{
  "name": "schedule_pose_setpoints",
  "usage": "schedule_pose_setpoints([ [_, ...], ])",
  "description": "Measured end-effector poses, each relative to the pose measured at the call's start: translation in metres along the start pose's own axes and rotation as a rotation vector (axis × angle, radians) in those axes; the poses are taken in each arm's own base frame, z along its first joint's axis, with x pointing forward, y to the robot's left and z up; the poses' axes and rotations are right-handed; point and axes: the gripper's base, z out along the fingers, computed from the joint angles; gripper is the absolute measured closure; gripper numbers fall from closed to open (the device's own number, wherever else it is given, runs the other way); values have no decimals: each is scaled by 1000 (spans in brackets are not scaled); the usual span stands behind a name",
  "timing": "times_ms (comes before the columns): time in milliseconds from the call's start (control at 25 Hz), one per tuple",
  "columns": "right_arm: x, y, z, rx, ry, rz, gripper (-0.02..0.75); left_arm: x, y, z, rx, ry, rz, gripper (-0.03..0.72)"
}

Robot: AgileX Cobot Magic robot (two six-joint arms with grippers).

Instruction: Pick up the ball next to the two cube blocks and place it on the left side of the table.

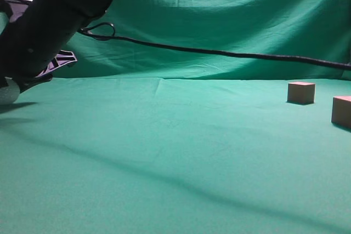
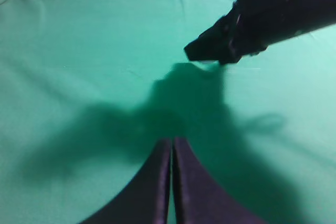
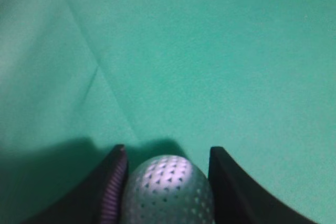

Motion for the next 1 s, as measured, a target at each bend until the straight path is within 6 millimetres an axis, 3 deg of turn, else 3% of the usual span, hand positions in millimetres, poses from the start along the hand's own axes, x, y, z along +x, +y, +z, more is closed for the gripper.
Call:
schedule_pose_setpoints([
  [240, 4, 0, 3, 1, 4, -7, 180, 0, 0, 0, 0, 0, 0, 688],
  [440, -7, -6, -8, -4, 10, -7, 188, 0, 0, 0, 0, 0, 0, 688],
  [520, -23, -11, -26, -12, 7, -10, 188, 0, 0, 0, 0, 0, 0, 688],
  [600, -49, -18, -56, -26, 7, -14, 188, 0, 0, 0, 0, 0, 0, 688],
  [680, -74, -23, -93, -50, 20, -21, 272, 0, 0, 0, 0, 0, 0, 688],
  [800, -105, -27, -155, -92, 75, 6, 527, 0, 0, 0, 0, 0, 0, 688],
  [880, -119, -30, -199, -97, 135, 39, 658, 0, 0, 0, 0, 0, 0, 688],
  [960, -126, -35, -237, -56, 197, 72, 738, 0, 0, 0, 0, 0, 0, 688],
  [1000, -129, -37, -257, -27, 224, 93, 738, 0, 0, 0, 0, 0, 0, 688],
])
